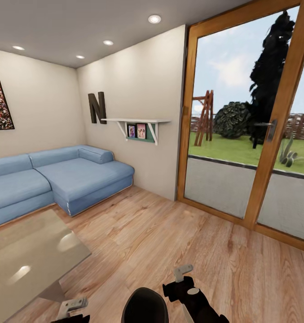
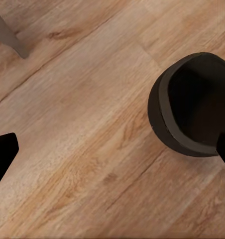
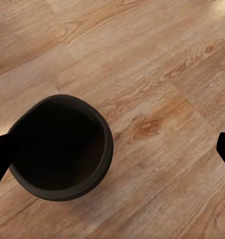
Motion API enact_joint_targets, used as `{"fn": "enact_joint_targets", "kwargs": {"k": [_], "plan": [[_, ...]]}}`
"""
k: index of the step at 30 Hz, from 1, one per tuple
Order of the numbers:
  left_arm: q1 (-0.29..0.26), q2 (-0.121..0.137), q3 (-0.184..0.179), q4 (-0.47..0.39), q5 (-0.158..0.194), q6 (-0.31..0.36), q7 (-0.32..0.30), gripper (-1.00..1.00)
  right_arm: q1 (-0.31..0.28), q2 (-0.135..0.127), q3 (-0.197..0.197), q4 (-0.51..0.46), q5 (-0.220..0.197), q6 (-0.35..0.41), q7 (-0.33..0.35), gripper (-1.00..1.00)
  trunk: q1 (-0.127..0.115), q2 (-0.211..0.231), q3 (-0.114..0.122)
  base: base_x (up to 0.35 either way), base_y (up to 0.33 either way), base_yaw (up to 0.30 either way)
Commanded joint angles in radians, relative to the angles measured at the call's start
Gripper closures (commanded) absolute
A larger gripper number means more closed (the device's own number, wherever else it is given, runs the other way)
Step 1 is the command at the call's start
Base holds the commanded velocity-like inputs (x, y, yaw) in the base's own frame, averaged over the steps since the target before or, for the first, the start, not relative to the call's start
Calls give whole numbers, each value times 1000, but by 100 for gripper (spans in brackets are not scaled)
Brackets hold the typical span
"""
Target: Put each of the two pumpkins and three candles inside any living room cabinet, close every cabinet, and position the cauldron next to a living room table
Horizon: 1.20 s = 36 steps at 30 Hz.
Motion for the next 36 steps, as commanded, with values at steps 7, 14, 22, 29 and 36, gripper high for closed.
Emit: {"fn": "enact_joint_targets", "kwargs": {"k": [7,14,22,29,36], "plan": [[-61,-3,-3,-16,12,84,9,-100,-2,1,-4,-5,-17,8,-4,-100,12,-22,-10,0,0,0],[-112,-34,-3,-18,9,134,21,-100,-24,-3,-9,-15,-121,102,17,-100,15,-29,-13,0,0,0],[-117,-60,-47,36,7,134,35,-100,-37,4,-10,-16,-133,173,43,-100,46,-85,-39,0,0,0],[-118,-96,-62,111,9,98,30,-100,-40,5,-11,-16,-134,188,44,-100,73,-134,-60,0,0,0],[-118,-104,-64,145,9,72,27,-100,-40,5,-10,-16,-134,188,44,-100,100,-183,-82,0,0,0]]}}
